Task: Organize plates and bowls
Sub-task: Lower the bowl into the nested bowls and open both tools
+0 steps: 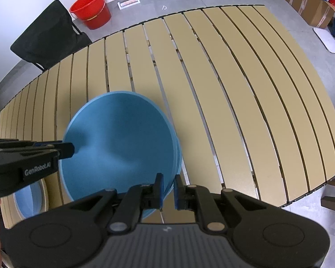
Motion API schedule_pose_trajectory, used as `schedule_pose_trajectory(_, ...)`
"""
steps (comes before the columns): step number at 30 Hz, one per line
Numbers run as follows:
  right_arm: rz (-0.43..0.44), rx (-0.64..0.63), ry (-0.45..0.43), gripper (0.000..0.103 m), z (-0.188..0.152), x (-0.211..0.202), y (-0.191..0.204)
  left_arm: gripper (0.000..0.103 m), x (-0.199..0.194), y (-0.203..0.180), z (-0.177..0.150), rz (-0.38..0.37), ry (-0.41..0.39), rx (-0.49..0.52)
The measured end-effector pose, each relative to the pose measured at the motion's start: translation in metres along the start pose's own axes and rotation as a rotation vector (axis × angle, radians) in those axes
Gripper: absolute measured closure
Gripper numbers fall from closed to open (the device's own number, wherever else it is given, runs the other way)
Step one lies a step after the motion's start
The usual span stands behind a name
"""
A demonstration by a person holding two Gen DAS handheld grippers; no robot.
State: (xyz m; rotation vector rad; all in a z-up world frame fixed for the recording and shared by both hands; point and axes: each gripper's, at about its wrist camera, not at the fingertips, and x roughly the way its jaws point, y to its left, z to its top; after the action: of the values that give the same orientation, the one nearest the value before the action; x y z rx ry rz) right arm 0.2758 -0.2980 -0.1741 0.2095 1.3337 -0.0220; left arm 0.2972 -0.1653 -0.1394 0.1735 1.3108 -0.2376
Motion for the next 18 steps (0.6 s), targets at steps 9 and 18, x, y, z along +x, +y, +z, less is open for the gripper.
schedule_pose_trajectory(9,-0.009,0.014,0.009,0.094,-0.002,0.008,0.001,0.093,0.008,-0.002,0.0,0.0,0.014,0.001)
schedule_pose_trajectory(18,-0.028,0.011,0.005,0.094,-0.005,0.017,0.004,0.093,0.012,0.0,0.001,-0.02,0.018,-0.006)
